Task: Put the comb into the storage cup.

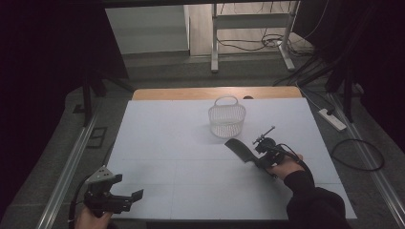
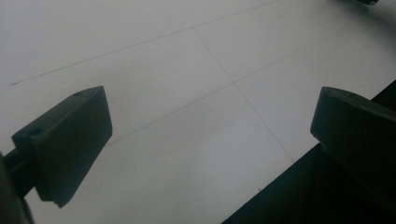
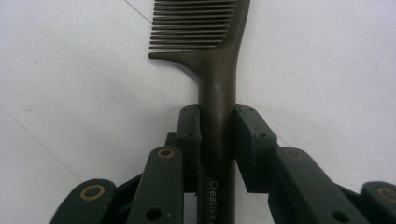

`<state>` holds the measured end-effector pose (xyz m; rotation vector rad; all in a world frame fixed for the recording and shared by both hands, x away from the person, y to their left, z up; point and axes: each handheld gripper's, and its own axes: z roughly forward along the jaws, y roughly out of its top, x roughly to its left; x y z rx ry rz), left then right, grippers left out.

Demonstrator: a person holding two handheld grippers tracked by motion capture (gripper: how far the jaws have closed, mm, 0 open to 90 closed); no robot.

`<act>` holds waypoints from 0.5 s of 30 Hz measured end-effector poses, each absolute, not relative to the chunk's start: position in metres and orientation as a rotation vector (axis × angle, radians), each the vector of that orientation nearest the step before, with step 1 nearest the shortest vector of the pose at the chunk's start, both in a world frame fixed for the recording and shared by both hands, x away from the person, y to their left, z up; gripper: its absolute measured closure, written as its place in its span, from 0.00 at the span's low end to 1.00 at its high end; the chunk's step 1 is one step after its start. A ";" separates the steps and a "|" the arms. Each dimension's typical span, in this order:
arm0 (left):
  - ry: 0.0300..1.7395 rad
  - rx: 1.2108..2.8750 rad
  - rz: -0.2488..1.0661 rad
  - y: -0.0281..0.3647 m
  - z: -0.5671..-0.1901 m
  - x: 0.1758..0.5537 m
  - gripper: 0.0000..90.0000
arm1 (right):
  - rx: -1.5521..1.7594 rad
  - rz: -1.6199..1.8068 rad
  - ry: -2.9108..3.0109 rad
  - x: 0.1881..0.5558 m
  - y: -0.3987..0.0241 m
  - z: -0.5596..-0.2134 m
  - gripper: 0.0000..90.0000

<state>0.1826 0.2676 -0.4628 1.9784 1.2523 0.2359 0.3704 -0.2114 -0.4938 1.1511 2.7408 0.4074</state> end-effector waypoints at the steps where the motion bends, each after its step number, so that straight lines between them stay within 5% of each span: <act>1: 1.253 1.978 0.236 0.268 -0.463 0.183 0.00 | 1.155 0.406 2.744 0.370 -0.212 -0.494 0.80; 15: 1.259 1.964 0.233 0.269 -0.462 0.182 0.00 | 1.139 0.431 2.761 0.364 -0.219 -0.492 0.80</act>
